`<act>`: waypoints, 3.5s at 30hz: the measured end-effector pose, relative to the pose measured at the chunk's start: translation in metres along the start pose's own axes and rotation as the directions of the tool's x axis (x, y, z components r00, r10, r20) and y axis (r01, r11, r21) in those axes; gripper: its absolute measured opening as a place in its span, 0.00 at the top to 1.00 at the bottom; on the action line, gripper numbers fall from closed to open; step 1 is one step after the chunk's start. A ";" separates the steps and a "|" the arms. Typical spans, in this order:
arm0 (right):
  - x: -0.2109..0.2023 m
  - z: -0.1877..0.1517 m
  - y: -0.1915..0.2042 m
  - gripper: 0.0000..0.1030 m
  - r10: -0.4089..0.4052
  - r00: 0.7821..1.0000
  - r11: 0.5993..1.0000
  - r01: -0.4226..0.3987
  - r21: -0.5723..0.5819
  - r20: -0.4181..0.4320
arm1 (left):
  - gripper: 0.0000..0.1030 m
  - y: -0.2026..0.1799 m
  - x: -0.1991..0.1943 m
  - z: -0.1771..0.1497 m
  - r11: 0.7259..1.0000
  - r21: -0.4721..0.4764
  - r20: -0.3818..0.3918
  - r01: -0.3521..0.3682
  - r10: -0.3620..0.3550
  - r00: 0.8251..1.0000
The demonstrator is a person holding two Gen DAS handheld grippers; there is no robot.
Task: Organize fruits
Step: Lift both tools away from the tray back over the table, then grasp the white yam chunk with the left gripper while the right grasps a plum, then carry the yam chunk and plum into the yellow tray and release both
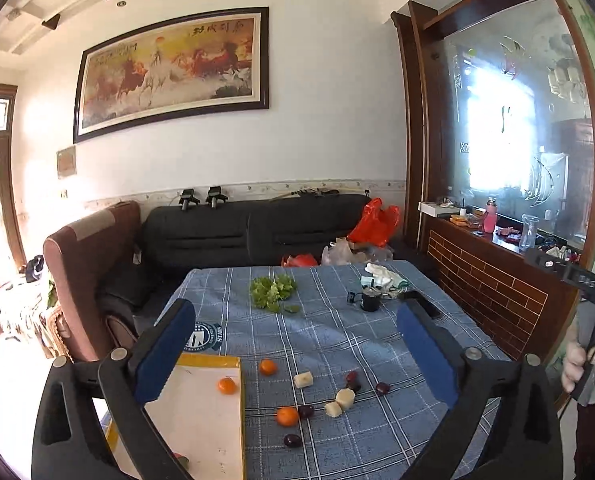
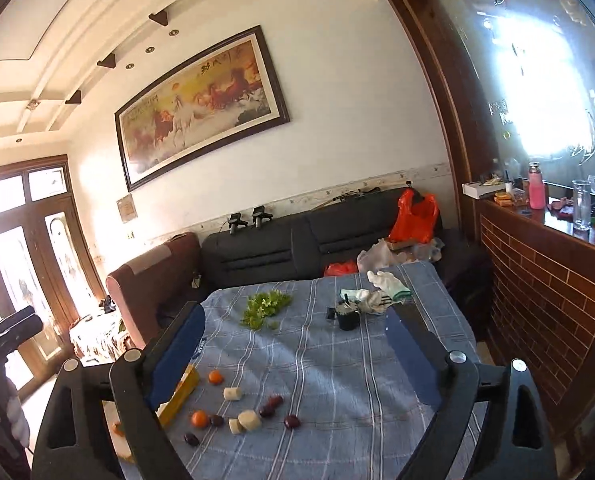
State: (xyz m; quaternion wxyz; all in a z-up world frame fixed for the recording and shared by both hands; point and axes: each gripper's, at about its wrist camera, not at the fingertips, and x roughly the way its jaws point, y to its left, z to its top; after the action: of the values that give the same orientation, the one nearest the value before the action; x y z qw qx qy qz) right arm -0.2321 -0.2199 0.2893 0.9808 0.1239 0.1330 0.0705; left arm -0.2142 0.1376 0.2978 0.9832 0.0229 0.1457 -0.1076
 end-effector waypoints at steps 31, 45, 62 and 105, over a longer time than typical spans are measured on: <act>0.269 -0.218 -0.005 0.70 0.054 0.776 0.998 -0.064 0.007 -0.628 | 0.53 -0.055 0.261 -0.207 0.974 0.063 -0.588 0.219 -0.141 0.797; 0.268 -0.219 -0.006 0.70 0.064 0.776 0.998 -0.059 0.028 -0.628 | 0.86 -0.062 0.283 -0.217 0.962 0.034 -0.614 0.271 -0.194 0.765; 0.244 -0.200 -0.005 0.71 0.069 0.835 0.997 -0.047 0.055 -0.545 | 0.85 0.065 0.179 -0.172 0.950 -0.310 -0.417 0.041 -0.175 0.892; 0.221 -0.243 0.264 0.38 0.396 0.657 0.846 -0.533 -0.024 -0.641 | 0.25 0.197 0.084 -0.194 0.826 -0.461 -0.424 -0.324 0.115 0.898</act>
State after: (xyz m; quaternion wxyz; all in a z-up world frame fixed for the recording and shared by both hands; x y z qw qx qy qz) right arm -0.1169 0.1252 0.0778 0.8386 0.0200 0.3995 0.3699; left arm -0.1472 0.3269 0.0905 0.9109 -0.2064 0.3523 0.0585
